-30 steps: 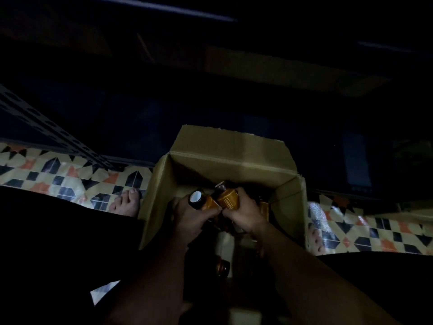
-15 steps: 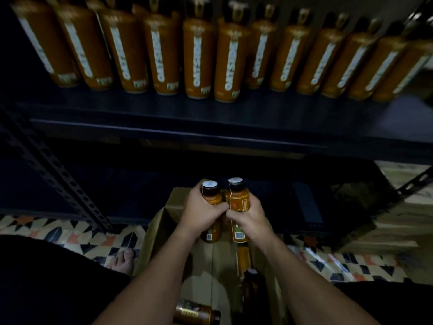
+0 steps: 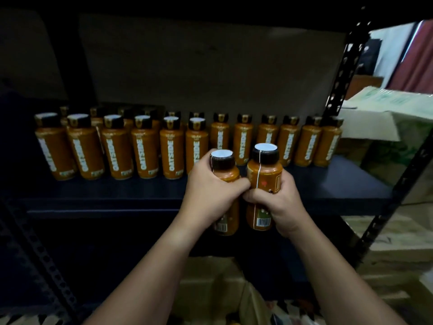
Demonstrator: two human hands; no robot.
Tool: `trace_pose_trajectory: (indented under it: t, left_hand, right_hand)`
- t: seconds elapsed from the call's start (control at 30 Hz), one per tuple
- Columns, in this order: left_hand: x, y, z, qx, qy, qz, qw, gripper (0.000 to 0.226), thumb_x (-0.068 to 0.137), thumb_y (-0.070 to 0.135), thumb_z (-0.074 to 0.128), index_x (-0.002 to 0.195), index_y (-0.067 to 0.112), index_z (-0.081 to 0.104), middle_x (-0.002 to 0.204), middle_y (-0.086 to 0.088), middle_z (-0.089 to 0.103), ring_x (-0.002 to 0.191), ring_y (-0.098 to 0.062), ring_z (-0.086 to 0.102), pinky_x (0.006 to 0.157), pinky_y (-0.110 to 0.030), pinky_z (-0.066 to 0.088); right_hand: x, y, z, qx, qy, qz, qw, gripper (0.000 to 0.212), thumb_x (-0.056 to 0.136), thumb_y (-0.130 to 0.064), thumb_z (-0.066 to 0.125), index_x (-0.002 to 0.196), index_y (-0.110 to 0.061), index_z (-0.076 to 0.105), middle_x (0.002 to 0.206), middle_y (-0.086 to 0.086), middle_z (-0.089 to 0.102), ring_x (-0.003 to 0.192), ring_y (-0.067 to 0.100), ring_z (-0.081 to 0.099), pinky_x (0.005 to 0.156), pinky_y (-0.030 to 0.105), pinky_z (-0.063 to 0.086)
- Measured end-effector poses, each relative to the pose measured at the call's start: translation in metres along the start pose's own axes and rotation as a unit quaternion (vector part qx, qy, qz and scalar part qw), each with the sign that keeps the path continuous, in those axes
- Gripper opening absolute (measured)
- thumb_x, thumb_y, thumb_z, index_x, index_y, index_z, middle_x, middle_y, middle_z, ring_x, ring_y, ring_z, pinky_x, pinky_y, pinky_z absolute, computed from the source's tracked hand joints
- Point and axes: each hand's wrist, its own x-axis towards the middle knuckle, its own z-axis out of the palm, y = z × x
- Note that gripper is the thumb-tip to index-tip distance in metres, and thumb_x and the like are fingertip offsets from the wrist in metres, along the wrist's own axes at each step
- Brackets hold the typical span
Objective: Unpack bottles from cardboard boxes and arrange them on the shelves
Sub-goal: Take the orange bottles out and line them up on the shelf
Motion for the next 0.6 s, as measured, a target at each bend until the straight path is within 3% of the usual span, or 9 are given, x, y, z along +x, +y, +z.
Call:
trace_pose_trajectory:
  t: [0.07, 0.23, 0.4, 0.5, 0.6]
  left_hand:
    - [0.017, 0.012, 0.003, -0.003, -0.009, 0.014, 1.0, 0.036, 0.068, 0.012, 0.085, 0.095, 0.026, 0.065, 0.086, 0.025, 0.071, 0.084, 0.006, 0.067, 0.067, -0.007, 0.049]
    - [0.055, 0.01, 0.027, 0.016, -0.012, 0.022, 1.0, 0.041, 0.07, 0.016, 0.088, 0.096, 0.036, 0.063, 0.092, 0.021, 0.072, 0.088, 0.011, 0.066, 0.077, -0.016, 0.049]
    - [0.075, -0.012, 0.042, 0.033, -0.004, 0.017, 0.999, 0.044, 0.072, 0.018, 0.088, 0.102, 0.038, 0.061, 0.096, 0.019, 0.071, 0.089, 0.015, 0.064, 0.075, -0.011, 0.046]
    - [0.086, -0.025, 0.044, 0.048, 0.002, 0.034, 0.998, 0.05, 0.074, 0.017, 0.087, 0.105, 0.041, 0.056, 0.099, 0.019, 0.068, 0.09, 0.018, 0.062, 0.068, -0.004, 0.047]
    - [0.091, -0.039, 0.047, 0.042, 0.005, 0.037, 0.998, 0.06, 0.078, 0.019, 0.087, 0.12, 0.042, 0.051, 0.11, 0.019, 0.064, 0.099, 0.016, 0.06, 0.074, -0.005, 0.048]
  right_hand:
    - [0.012, -0.01, -0.007, 0.003, 0.006, -0.013, 1.0, 0.054, 0.059, -0.027, 0.083, 0.111, -0.021, 0.065, 0.109, 0.006, 0.074, 0.107, 0.025, 0.07, 0.092, 0.045, 0.056]
    - [0.034, -0.009, -0.025, 0.003, 0.052, -0.009, 0.999, 0.061, 0.058, -0.032, 0.083, 0.115, -0.025, 0.064, 0.111, -0.001, 0.075, 0.107, 0.018, 0.071, 0.093, 0.04, 0.057]
    - [0.054, 0.019, -0.04, -0.019, 0.083, 0.029, 0.996, 0.052, 0.073, -0.007, 0.085, 0.115, -0.029, 0.063, 0.106, -0.009, 0.074, 0.1, 0.008, 0.07, 0.09, 0.034, 0.054]
    - [0.067, 0.031, -0.049, -0.021, 0.089, 0.053, 0.994, 0.055, 0.073, -0.01, 0.086, 0.118, -0.03, 0.061, 0.108, -0.006, 0.073, 0.101, 0.009, 0.069, 0.094, 0.037, 0.052]
    - [0.077, 0.042, -0.051, -0.015, 0.105, 0.066, 0.992, 0.059, 0.07, -0.017, 0.089, 0.12, -0.03, 0.06, 0.112, -0.004, 0.072, 0.106, 0.012, 0.068, 0.096, 0.039, 0.052]
